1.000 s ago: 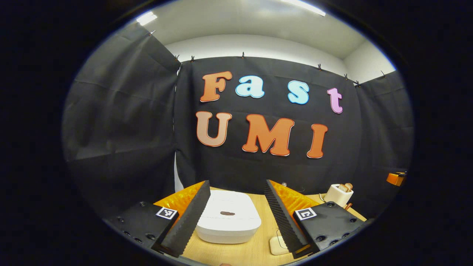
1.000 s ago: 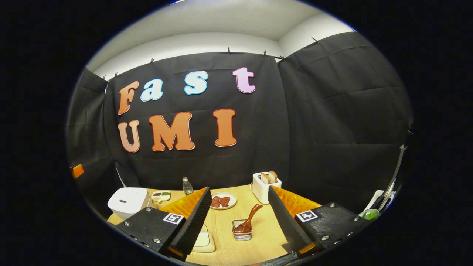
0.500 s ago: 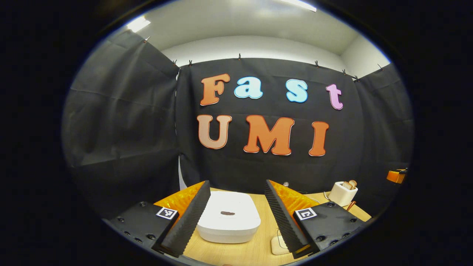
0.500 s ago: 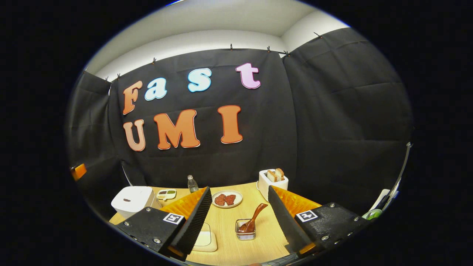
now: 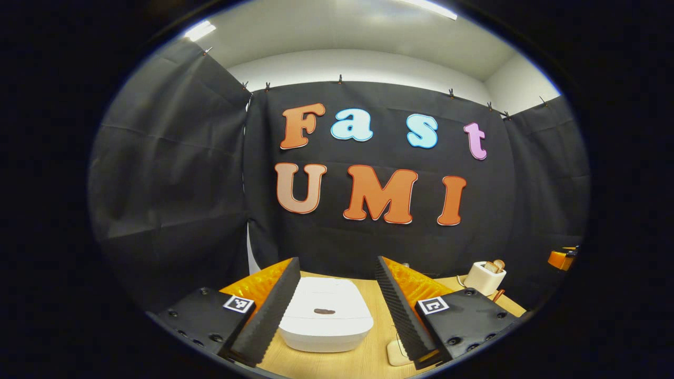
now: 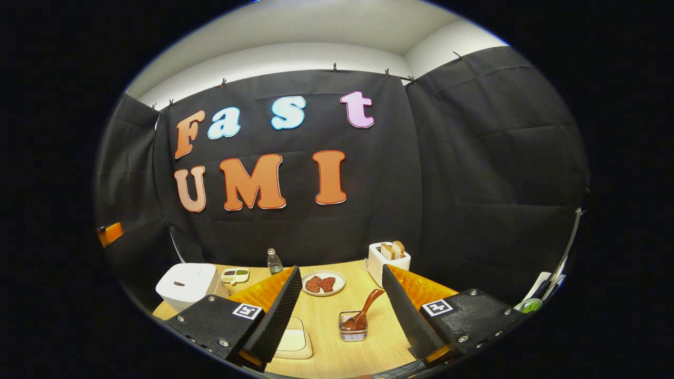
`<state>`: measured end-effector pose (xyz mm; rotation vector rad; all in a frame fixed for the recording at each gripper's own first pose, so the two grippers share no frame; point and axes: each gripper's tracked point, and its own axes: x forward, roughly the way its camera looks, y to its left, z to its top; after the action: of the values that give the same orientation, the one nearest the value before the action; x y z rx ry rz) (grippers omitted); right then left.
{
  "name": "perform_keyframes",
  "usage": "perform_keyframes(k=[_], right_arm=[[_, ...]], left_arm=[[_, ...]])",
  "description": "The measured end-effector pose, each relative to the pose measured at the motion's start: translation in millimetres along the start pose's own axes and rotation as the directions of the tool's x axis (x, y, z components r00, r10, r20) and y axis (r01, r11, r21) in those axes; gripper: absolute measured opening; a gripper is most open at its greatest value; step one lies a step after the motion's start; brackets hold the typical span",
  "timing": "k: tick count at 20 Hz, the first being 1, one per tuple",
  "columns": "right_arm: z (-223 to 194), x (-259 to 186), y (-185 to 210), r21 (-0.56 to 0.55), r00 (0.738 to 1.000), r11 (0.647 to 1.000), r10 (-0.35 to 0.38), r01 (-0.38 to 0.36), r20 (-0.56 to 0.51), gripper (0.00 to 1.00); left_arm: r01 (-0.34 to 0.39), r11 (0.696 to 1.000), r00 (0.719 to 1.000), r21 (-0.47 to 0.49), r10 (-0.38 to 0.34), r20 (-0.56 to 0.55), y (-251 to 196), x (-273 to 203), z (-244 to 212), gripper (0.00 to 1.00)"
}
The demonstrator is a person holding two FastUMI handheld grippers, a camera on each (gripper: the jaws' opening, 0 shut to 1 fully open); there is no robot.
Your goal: Close the left gripper, press the button to open the rice cooker; take a wooden spoon from the chopstick holder with the right hand, scoop a spoonful of rice and pour it into the rice cooker, then put the wooden spoon back into the chopstick holder.
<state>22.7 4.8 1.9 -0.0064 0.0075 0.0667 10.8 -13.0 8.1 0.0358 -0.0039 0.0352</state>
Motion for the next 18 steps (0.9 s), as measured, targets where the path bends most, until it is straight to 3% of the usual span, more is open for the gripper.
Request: perform_keyframes(k=[3,6,7,8,15,18], right_arm=[[0,3,7,0.008,1.000,1.000,0.002,-0.002,-0.004,0.95],[-3,5,11,0.007,1.000,1.000,-0.001,0.001,-0.012,0.95],[-3,6,12,0.004,1.000,1.000,-0.001,0.001,-0.014,0.95],[-3,6,13,0.000,1.000,1.000,-0.002,0.002,-0.016,0.95],[-4,8,15,-0.021,0.999,1.000,-0.019,0.019,-0.026,0.95],[-9,9,11,-0.029,0.999,0.999,-0.036,0.035,-0.038,0.95]], left_arm=[[-0.004,1.000,1.000,0.028,0.004,-0.005,5,11,-6,0.54],[-0.042,0.998,0.999,0.050,0.043,-0.010,17,23,-13,0.26],[-0.045,0.998,0.999,0.049,0.046,-0.020,16,26,-20,0.12],[-0.037,0.998,0.999,0.051,0.038,-0.030,14,32,-27,0.05],[0.056,0.996,0.990,0.065,-0.047,-0.130,4,88,-90,0.05],[0.063,0.997,0.977,0.054,-0.051,-0.207,6,117,-134,0.05]])
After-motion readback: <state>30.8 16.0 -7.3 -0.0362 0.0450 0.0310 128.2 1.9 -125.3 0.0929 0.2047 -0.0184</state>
